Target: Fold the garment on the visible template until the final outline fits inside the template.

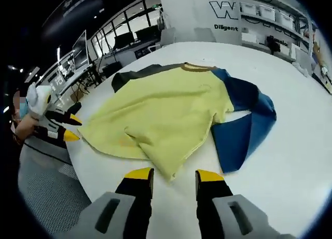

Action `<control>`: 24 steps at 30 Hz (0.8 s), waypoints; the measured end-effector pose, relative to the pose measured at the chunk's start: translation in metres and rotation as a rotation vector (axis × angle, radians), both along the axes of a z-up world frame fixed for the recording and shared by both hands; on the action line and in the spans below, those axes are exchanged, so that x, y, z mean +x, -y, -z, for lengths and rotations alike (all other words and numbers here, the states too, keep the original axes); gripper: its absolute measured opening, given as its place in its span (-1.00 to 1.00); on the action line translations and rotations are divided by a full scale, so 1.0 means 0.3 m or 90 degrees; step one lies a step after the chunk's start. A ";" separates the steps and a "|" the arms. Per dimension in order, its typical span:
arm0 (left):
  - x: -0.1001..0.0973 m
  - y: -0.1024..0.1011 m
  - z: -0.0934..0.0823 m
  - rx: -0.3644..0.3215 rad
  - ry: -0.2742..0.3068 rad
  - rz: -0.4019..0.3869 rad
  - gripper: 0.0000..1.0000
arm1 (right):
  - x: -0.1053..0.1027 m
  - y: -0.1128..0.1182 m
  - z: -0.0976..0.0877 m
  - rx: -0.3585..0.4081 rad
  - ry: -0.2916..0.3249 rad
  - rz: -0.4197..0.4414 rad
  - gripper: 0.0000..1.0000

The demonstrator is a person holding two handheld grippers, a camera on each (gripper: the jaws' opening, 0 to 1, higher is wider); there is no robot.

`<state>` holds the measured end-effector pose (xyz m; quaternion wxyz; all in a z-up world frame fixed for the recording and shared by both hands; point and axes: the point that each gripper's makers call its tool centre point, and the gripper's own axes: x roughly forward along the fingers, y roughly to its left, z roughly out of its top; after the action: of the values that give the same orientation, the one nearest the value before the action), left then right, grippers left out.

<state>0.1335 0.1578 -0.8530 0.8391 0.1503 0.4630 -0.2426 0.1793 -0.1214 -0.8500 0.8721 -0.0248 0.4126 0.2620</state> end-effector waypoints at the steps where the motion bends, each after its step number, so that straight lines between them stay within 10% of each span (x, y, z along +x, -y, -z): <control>1: 0.006 0.008 0.001 -0.009 -0.003 -0.003 -0.38 | 0.003 0.000 0.003 0.002 -0.001 0.001 -0.65; 14: 0.035 0.024 -0.016 -0.060 -0.020 -0.049 -0.91 | 0.010 -0.017 -0.038 0.028 0.008 -0.025 -1.00; 24: 0.073 -0.014 -0.096 -0.005 0.039 0.032 -0.92 | -0.129 0.015 -0.091 0.007 -0.086 -0.113 -1.00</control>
<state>0.1555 0.1620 -0.8243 0.8471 0.1659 0.4320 -0.2611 0.1406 -0.1258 -0.8228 0.8160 -0.0387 0.4649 0.3412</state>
